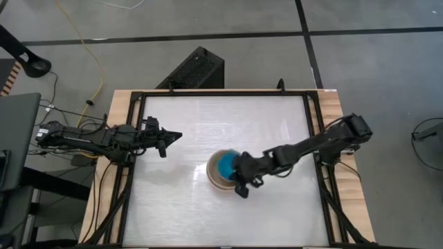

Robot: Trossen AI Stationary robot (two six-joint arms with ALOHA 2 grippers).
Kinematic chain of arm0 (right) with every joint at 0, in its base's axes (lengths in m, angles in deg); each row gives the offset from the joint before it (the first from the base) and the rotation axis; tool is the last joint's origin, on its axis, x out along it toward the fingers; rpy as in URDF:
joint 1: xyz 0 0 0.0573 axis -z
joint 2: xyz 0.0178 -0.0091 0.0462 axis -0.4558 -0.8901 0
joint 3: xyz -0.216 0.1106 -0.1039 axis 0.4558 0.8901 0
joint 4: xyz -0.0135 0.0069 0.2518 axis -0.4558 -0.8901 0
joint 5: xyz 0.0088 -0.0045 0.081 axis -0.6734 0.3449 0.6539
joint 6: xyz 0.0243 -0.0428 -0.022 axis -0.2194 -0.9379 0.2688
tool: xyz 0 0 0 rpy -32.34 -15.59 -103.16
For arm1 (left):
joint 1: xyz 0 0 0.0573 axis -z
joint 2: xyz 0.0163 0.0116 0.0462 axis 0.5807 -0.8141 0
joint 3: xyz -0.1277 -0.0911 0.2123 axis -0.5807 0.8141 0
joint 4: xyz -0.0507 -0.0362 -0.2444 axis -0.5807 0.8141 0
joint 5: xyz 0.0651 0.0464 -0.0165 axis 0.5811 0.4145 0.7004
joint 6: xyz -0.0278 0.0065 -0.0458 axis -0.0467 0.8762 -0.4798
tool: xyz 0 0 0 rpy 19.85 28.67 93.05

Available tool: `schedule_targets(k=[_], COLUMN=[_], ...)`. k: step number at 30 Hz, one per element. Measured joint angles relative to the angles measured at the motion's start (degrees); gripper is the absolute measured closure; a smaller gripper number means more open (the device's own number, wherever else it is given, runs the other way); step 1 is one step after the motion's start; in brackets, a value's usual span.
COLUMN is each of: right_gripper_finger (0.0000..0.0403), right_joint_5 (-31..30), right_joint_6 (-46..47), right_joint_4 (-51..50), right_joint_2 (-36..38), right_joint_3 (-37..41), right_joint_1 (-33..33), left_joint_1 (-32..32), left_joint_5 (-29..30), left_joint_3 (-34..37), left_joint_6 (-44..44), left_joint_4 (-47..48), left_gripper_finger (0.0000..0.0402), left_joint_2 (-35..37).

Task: Nest bowls inside each other
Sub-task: Stack the blue bowl on top of the blue patterned bowl

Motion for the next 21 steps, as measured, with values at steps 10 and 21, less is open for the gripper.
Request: schedule_targets(k=[10, 21], right_gripper_finger=[0.0402, 0.034], right_joint_5=[10.0, 6.3], right_joint_6=[-5.5, -9.8], right_joint_4=[-3.2, -12.3], right_joint_2=[-13.2, -13.4], right_joint_3=[-9.9, -15.5], right_joint_1=[-0.1, 2.0], left_joint_1=[0.0, 0.0], left_joint_5=[-0.2, -1.2], left_joint_3=[0.0, 0.0], left_joint_6=[-0.7, -2.2], left_joint_4=[0.0, -0.1], left_gripper_finger=[0.0401, 0.0401], left_joint_2=[0.0, 0.0])
